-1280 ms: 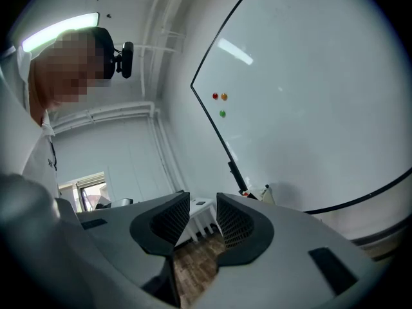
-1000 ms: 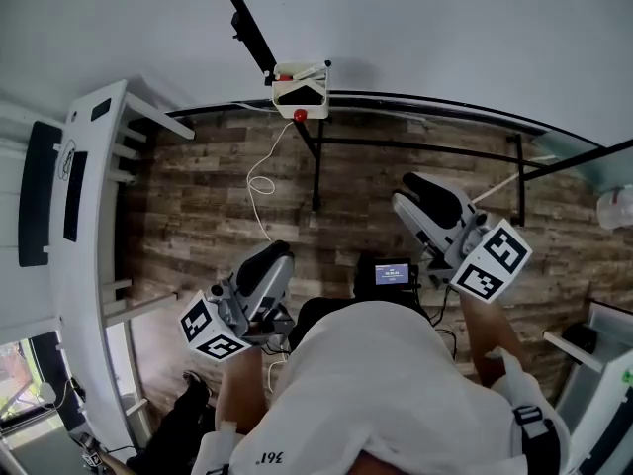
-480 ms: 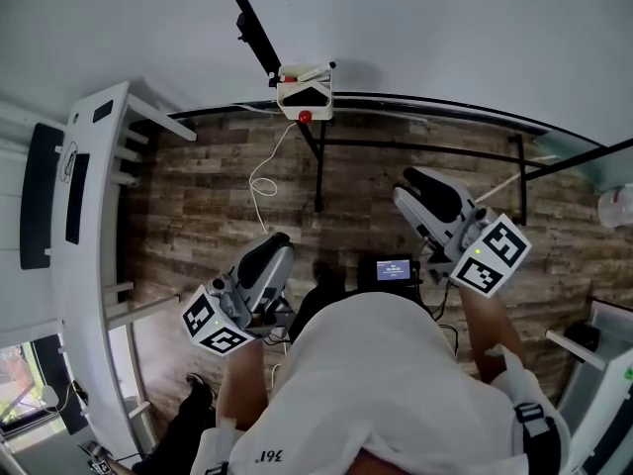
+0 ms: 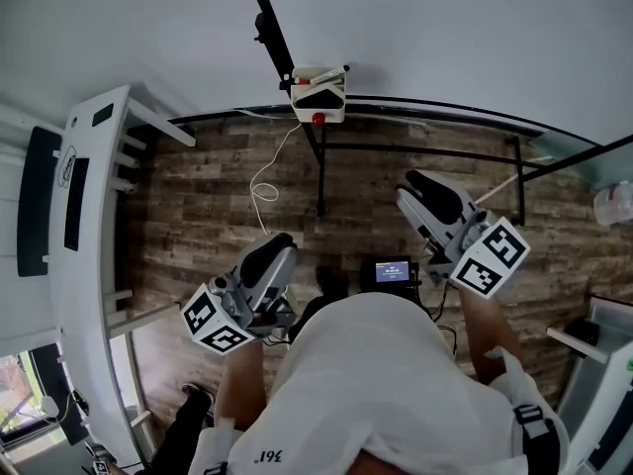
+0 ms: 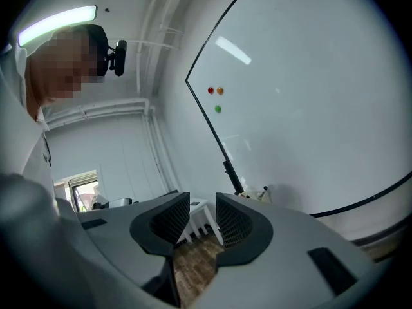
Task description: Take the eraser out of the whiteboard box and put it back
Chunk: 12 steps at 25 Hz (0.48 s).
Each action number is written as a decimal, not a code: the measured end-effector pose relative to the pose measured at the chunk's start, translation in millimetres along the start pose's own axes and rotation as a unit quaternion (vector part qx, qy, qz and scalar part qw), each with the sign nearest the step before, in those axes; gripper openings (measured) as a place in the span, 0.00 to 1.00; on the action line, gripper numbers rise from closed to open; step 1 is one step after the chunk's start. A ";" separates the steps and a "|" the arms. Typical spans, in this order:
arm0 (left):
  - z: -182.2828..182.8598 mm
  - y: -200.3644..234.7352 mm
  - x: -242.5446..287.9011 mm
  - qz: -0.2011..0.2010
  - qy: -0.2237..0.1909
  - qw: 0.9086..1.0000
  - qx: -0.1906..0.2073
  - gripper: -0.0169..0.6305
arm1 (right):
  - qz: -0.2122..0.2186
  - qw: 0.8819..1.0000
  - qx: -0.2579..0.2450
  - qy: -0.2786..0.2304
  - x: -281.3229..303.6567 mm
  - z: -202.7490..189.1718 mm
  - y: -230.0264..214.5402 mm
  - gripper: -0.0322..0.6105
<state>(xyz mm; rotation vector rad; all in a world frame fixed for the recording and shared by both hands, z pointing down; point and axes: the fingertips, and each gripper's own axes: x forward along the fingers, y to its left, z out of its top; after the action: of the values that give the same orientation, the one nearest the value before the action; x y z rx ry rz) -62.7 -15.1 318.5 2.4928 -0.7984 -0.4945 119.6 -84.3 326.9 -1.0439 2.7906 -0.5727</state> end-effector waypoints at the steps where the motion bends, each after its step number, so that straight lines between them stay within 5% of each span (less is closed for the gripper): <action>1: 0.2 1.9 -2.2 0.000 0.001 1.000 -0.001 0.11 | -0.001 1.000 0.000 0.002 1.9 -1.5 1.0 0.26; 12: -1.1 22.9 -9.5 -0.013 0.013 1.000 -0.019 0.11 | -0.014 1.000 -0.007 0.011 20.6 -5.4 9.8 0.26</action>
<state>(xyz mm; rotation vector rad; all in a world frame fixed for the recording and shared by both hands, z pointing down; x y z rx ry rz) -79.6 -25.4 333.5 2.4732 -0.7403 -0.4816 96.8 -89.2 328.7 -1.0879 2.8077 -0.5711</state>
